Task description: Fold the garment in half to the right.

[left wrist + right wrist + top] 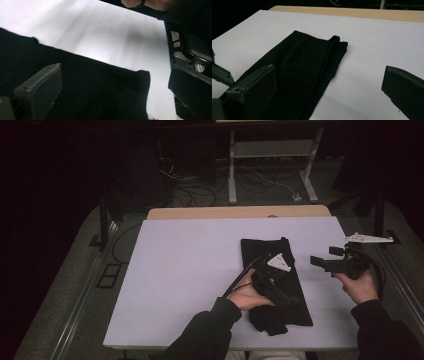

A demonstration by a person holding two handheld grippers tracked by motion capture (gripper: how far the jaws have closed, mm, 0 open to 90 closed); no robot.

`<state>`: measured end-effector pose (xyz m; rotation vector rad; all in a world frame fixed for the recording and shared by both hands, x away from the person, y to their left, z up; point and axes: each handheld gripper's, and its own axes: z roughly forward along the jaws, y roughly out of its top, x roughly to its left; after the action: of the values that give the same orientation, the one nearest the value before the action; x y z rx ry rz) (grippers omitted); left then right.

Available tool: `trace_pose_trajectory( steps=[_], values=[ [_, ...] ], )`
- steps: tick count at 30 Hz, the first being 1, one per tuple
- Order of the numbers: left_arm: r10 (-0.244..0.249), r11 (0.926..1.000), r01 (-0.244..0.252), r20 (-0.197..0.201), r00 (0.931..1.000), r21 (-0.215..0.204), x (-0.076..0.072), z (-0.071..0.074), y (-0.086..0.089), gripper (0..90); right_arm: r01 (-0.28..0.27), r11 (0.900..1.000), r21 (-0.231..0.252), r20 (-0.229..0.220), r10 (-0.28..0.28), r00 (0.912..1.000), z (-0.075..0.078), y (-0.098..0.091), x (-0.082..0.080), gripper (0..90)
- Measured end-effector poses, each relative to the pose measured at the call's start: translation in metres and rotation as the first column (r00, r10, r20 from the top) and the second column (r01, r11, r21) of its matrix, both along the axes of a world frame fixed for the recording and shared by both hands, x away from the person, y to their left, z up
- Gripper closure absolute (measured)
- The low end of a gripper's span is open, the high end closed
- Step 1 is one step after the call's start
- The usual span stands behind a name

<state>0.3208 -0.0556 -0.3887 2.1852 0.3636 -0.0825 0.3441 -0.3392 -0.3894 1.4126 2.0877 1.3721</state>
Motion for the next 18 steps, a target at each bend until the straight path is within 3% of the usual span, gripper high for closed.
trace_pose_trajectory(
  steps=[9,18],
  values=[
    [0.027,0.9996,-0.027,0.030,0.9992,-0.004,0.004,0.001,0.017,0.0,-0.006,1.0000,-0.005,0.008,0.006,0.9999,0.001,-0.002,-0.009,0.0],
    [0.058,0.9983,-0.057,0.032,0.9978,-0.011,0.005,-0.003,0.035,0.0,-0.007,0.9999,-0.011,0.000,0.007,1.0000,-0.004,-0.005,-0.021,0.0]
  ],
)
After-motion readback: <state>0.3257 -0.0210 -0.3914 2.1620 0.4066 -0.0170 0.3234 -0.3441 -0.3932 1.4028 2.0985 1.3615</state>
